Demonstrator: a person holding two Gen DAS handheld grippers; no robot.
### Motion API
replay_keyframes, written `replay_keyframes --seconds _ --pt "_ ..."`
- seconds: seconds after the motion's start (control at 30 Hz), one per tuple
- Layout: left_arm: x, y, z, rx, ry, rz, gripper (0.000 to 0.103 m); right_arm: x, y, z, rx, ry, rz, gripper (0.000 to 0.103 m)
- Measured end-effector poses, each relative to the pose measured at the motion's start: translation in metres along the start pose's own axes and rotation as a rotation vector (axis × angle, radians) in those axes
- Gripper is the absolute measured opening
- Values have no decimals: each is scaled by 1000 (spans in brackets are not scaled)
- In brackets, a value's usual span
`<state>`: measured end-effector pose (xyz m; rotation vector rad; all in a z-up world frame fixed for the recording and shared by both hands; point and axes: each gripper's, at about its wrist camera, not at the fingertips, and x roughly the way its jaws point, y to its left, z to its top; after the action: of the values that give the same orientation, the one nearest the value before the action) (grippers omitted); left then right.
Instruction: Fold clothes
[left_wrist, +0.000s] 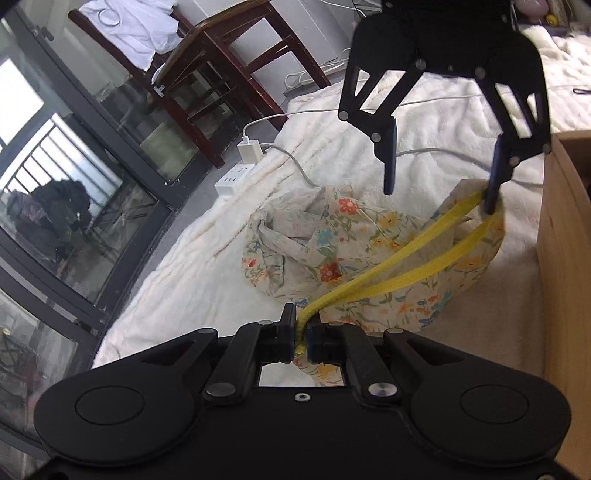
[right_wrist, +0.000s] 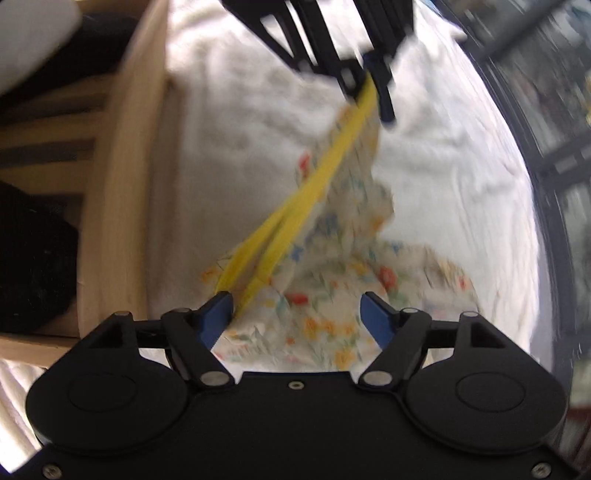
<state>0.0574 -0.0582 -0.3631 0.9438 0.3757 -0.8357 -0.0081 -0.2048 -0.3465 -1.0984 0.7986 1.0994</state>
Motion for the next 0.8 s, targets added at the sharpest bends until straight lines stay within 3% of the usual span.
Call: replay_keyframes --seconds 0.13,0.27,0.4,0.53,0.57,0.6,0.8 --pt "2 -5 -3 59 -13 27 6 -14 0 7 -75 -39 63 80" --pt "-2 -14 -9 158 -55 74 6 -20 9 11 -242 -53 93 83" --pt "-5 -22 -13 199 -64 86 6 3 7 3 -359 -1 96 83" --pt "-4 -26 -14 211 -67 93 6 31 8 9 -351 37 117 81" --pt "-3 -26 -14 205 -64 93 6 34 9 14 -328 29 130 61" --pt "-3 -26 -14 200 -62 98 6 35 7 19 -287 28 136 3" --pt "-6 -16 -12 169 -43 120 6 3 -11 15 -142 -42 30 5"
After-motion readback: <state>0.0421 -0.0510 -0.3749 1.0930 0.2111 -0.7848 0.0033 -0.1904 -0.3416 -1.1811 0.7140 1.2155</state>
